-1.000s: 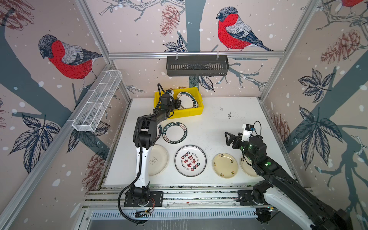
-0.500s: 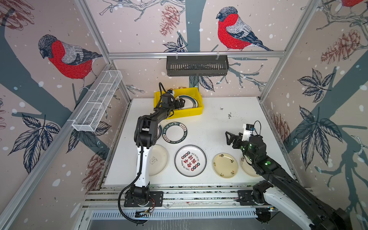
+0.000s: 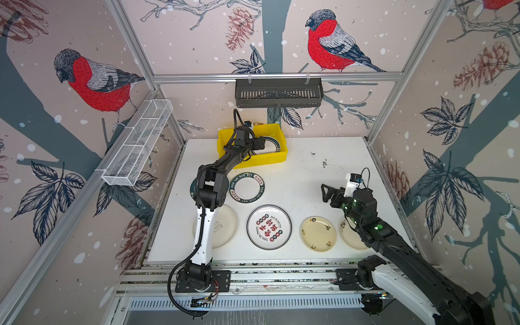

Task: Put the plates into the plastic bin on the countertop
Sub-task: 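Open the left gripper to release the plate and lift out of the bin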

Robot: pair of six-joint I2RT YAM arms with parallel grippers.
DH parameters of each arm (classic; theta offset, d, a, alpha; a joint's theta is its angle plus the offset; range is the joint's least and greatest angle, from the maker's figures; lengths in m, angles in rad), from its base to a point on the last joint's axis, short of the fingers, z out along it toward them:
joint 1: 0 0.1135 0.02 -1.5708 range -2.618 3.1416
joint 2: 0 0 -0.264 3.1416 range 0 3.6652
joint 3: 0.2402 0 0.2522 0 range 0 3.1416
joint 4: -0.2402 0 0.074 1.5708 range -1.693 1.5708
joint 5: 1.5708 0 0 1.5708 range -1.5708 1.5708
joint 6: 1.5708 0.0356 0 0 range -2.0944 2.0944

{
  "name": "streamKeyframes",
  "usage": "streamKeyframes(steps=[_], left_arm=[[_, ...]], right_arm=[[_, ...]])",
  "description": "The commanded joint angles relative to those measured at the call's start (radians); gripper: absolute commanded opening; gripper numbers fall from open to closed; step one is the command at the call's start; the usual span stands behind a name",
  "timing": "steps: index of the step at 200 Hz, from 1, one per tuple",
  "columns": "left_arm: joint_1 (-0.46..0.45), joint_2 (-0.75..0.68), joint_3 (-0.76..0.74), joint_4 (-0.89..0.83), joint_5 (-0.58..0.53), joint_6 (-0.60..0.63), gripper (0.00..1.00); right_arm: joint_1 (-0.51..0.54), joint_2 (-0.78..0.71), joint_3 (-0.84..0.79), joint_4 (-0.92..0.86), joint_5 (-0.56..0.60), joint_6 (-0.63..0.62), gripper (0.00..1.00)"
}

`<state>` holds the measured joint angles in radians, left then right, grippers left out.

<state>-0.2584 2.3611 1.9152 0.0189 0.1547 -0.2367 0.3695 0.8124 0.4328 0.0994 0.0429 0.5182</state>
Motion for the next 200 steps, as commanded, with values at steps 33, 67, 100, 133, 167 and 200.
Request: streamKeyframes(steps=[33, 67, 100, 133, 167, 200], left_arm=[[-0.001, -0.155, -0.237, 0.163, -0.06, -0.001, 0.98], [-0.001, -0.278, -0.399, 0.261, -0.066, -0.029, 0.98], [-0.009, -0.421, -0.579, 0.37, -0.075, -0.069, 0.98], [-0.03, -0.566, -0.75, 0.437, -0.131, -0.088, 0.98], [-0.045, -0.717, -0.911, 0.492, -0.151, -0.1, 0.98], [-0.054, -0.851, -1.085, 0.537, -0.165, -0.129, 0.98]], right_arm=[[-0.014, 0.116, 0.066, -0.106, -0.097, -0.078, 0.99], [-0.013, 0.178, 0.091, -0.152, -0.186, -0.119, 0.99], [-0.011, 0.236, 0.107, -0.157, -0.281, -0.121, 0.99], [0.037, 0.238, 0.097, -0.109, -0.314, -0.123, 0.99], [0.069, 0.278, 0.097, -0.081, -0.337, -0.109, 0.99], [0.099, 0.349, 0.111, -0.052, -0.34, -0.092, 0.99]])
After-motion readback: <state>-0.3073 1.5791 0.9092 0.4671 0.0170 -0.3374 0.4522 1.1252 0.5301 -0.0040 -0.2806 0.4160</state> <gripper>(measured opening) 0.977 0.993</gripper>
